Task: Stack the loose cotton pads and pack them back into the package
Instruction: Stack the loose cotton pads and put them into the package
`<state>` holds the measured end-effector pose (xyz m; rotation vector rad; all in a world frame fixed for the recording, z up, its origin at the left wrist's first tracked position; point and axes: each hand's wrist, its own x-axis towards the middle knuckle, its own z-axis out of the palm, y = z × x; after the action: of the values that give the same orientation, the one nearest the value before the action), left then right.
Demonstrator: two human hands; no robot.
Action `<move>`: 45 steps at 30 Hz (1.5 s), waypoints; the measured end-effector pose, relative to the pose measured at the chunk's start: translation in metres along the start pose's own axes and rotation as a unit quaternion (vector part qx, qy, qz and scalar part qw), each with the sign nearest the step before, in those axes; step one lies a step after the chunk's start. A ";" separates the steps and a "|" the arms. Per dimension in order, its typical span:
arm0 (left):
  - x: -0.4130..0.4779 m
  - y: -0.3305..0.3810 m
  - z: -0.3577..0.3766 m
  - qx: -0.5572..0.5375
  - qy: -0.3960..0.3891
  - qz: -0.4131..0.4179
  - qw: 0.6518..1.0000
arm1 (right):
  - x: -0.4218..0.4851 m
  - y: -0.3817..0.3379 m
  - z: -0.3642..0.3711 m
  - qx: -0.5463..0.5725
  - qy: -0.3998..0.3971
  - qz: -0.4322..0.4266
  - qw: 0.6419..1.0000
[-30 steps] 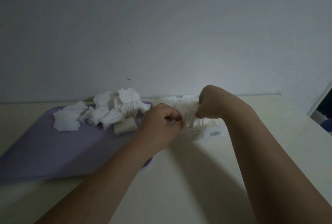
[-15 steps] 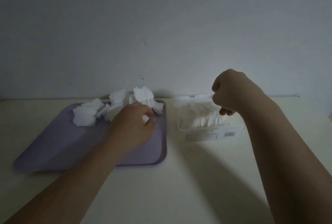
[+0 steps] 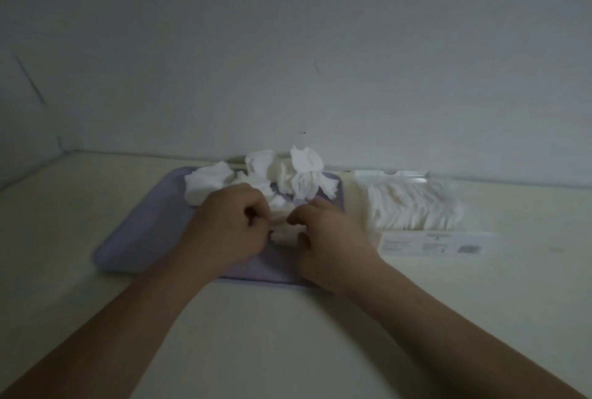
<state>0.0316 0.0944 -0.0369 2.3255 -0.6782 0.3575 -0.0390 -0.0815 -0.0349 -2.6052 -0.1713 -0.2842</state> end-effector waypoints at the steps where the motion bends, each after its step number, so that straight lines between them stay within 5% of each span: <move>1: 0.001 -0.008 -0.002 0.004 0.007 0.006 1.000 | 0.000 0.004 0.002 -0.026 0.009 -0.001 1.000; 6: 0.007 -0.026 0.016 -0.028 -0.082 0.026 0.996 | 0.001 0.010 0.008 -0.056 0.022 -0.018 0.998; 16: 0.002 -0.036 0.012 -0.024 -0.016 -0.015 0.999 | 0.006 0.010 0.015 -0.156 0.016 -0.067 0.985; 20: -0.006 -0.048 -0.003 0.074 0.017 -0.014 0.997 | 0.005 0.014 0.016 -0.145 0.010 -0.085 0.986; 25: -0.012 -0.033 0.004 -0.037 -0.023 -0.006 0.999 | 0.007 0.020 0.019 -0.049 0.043 -0.057 0.996; 31: -0.014 -0.024 0.011 -0.041 0.026 0.014 0.999 | 0.007 0.024 0.021 -0.144 -0.006 -0.003 0.990; 36: -0.016 -0.020 0.013 -0.069 -0.008 -0.011 0.998 | 0.006 0.015 0.014 -0.026 -0.014 0.030 0.999; 38: -0.017 -0.014 0.009 -0.134 -0.021 -0.071 0.988 | 0.007 0.014 0.012 0.105 -0.008 0.067 0.992; 41: -0.016 -0.010 0.004 -0.269 -0.074 -0.131 0.951 | 0.009 0.016 0.012 0.372 0.004 0.080 0.925; 45: -0.016 -0.011 0.003 -0.302 -0.109 -0.139 0.937 | 0.010 0.017 0.015 0.488 0.008 0.084 0.869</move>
<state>0.0244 0.1054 -0.0520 1.8380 -0.4642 -0.2220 -0.0236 -0.0881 -0.0532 -1.5910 -0.0511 -0.1044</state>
